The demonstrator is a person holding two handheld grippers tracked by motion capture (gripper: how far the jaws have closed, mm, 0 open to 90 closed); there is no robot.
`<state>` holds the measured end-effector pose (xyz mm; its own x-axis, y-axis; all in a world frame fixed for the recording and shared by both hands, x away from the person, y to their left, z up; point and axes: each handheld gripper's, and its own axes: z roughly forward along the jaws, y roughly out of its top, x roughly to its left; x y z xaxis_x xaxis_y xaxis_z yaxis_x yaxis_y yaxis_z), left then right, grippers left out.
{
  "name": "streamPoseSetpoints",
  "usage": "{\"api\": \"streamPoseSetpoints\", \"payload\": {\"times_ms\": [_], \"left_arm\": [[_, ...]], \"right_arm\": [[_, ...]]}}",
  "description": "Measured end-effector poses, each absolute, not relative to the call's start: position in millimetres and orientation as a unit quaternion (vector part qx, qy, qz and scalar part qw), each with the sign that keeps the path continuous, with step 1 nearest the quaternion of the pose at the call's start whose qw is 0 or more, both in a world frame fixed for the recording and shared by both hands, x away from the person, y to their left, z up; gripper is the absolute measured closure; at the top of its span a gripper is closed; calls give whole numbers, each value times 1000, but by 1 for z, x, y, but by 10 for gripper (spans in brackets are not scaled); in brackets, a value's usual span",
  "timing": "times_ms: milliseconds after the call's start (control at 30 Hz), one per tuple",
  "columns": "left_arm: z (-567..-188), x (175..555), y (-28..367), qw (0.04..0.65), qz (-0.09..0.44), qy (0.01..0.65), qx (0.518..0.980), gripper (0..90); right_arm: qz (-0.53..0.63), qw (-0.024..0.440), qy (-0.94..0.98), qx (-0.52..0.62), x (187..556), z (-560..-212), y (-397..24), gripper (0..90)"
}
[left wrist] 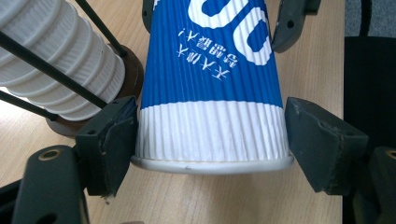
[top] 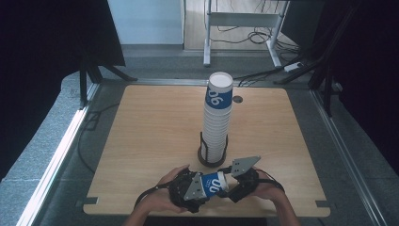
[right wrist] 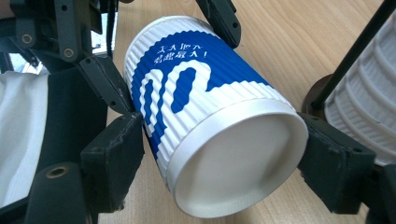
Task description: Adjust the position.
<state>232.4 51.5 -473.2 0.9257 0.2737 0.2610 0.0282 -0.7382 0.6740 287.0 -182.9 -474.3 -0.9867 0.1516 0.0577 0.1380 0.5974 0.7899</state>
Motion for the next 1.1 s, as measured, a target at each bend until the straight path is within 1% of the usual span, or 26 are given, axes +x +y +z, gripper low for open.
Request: {"api": "streamPoseSetpoints", "payload": {"times_ms": [67,100,167,400,567,633,700,800,1100], "left_arm": [[-473,233,52,354,173,84,915,203],[-473,234,52,353,175,85,915,203],[-473,234,53,357,174,88,913,201],[-473,235,55,368,170,88,910,206],[-471,235,55,375,174,95,906,198],[-471,235,54,374,178,99,905,185],[-471,235,54,374,181,102,904,131],[-471,235,52,377,183,109,901,81],[-476,239,48,392,184,127,892,74]], "right_arm": [[446,5,892,80,287,-474,-184,231],[454,-1,887,80,287,-473,-186,259],[463,-7,883,78,288,-472,-187,277],[484,-23,871,79,290,-472,-191,292],[496,-19,865,76,290,-470,-194,295],[500,-17,862,79,291,-470,-195,295],[503,-12,860,83,291,-469,-196,297],[518,-11,851,91,292,-467,-200,299],[554,-17,827,89,291,-463,-202,300]]}}
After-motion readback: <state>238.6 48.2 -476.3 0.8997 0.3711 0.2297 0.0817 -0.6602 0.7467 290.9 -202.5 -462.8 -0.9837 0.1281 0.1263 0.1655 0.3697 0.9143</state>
